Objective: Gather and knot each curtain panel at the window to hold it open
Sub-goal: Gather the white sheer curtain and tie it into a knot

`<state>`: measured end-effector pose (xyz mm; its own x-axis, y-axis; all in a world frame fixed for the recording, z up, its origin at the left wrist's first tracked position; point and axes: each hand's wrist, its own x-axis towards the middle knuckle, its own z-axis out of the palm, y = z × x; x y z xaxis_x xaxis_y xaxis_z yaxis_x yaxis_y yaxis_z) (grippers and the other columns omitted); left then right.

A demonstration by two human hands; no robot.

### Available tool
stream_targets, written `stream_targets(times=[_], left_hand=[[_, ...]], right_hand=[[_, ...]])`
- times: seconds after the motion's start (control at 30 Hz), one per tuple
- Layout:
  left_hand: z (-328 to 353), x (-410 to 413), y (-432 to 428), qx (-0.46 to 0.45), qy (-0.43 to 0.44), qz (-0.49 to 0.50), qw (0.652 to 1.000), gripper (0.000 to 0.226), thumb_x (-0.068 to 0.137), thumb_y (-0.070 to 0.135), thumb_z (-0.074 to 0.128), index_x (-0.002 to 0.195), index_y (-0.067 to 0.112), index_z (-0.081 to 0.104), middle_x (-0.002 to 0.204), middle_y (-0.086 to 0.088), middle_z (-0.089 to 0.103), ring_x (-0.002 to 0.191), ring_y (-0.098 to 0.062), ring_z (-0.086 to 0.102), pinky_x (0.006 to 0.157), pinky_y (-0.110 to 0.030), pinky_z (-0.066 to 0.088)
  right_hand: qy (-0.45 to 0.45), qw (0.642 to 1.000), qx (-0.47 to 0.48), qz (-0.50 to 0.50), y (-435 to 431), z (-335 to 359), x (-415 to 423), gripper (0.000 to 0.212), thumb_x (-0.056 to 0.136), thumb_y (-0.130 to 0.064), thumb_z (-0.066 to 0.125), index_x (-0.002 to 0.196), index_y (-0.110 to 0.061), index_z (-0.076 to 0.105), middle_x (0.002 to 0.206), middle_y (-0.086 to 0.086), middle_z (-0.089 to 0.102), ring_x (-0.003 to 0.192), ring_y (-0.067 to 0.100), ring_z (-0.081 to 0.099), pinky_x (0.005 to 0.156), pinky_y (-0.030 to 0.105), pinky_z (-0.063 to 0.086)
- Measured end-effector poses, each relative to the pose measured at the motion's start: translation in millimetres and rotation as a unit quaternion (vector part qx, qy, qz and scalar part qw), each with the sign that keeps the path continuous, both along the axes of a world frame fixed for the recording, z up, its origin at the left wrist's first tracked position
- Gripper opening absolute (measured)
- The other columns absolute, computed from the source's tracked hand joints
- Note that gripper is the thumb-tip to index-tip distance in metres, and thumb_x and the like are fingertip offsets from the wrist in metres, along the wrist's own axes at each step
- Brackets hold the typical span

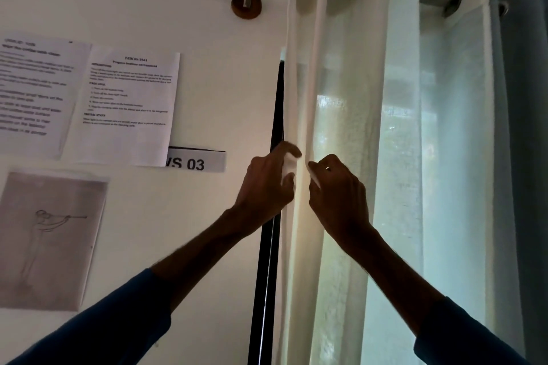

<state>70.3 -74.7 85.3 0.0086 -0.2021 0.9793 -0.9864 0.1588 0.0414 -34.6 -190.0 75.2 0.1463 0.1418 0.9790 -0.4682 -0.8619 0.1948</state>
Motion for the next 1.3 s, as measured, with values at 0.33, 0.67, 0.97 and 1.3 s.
stream_targets(times=[0.33, 0.67, 0.97, 1.3], left_hand=[[-6, -19, 13, 0.013, 0.146, -0.032, 0.989, 0.017, 0.090, 0.022, 0.071, 0.091, 0.006, 0.077, 0.072, -0.001, 0.074, 0.060, -0.014, 0.071, 0.061, -0.030, 0.062], [4, -10, -1, 0.014, 0.164, 0.090, 0.982, 0.023, 0.078, 0.027, 0.074, 0.089, 0.008, 0.069, 0.071, -0.005, 0.070, 0.064, -0.021, 0.065, 0.067, -0.034, 0.056], [-14, -8, 8, -0.019, 0.035, 0.072, 0.997, 0.059, 0.084, 0.000, 0.057, 0.134, 0.022, 0.036, 0.048, -0.001, 0.039, 0.040, -0.018, 0.040, 0.045, -0.031, 0.041], [-14, 17, 13, 0.014, 0.040, 0.143, 0.989, 0.039, 0.083, -0.001, 0.051, 0.112, 0.018, 0.070, 0.097, 0.001, 0.075, 0.087, -0.019, 0.070, 0.079, -0.027, 0.053]], right_hand=[[0.027, 0.999, -0.003, 0.048, 11, -36, 10, 0.026, 0.085, -0.009, 0.075, 0.110, -0.007, 0.067, 0.094, 0.005, 0.063, 0.066, 0.016, 0.062, 0.042, 0.029, 0.053], [0.037, 0.990, 0.007, 0.137, 13, -29, -45, 0.017, 0.094, -0.031, 0.064, 0.099, -0.018, 0.074, 0.106, -0.007, 0.061, 0.081, 0.003, 0.057, 0.057, 0.025, 0.056], [-0.153, 0.943, 0.263, 0.134, -44, 35, -71, 0.083, 0.078, -0.057, 0.078, 0.139, -0.008, 0.051, 0.130, 0.007, 0.065, 0.112, 0.023, 0.065, 0.097, 0.039, 0.052], [-0.005, 0.991, 0.103, 0.086, 37, 40, 19, 0.044, 0.080, 0.016, 0.054, 0.122, 0.006, 0.064, 0.080, 0.023, 0.072, 0.072, 0.037, 0.073, 0.058, 0.028, 0.050]])
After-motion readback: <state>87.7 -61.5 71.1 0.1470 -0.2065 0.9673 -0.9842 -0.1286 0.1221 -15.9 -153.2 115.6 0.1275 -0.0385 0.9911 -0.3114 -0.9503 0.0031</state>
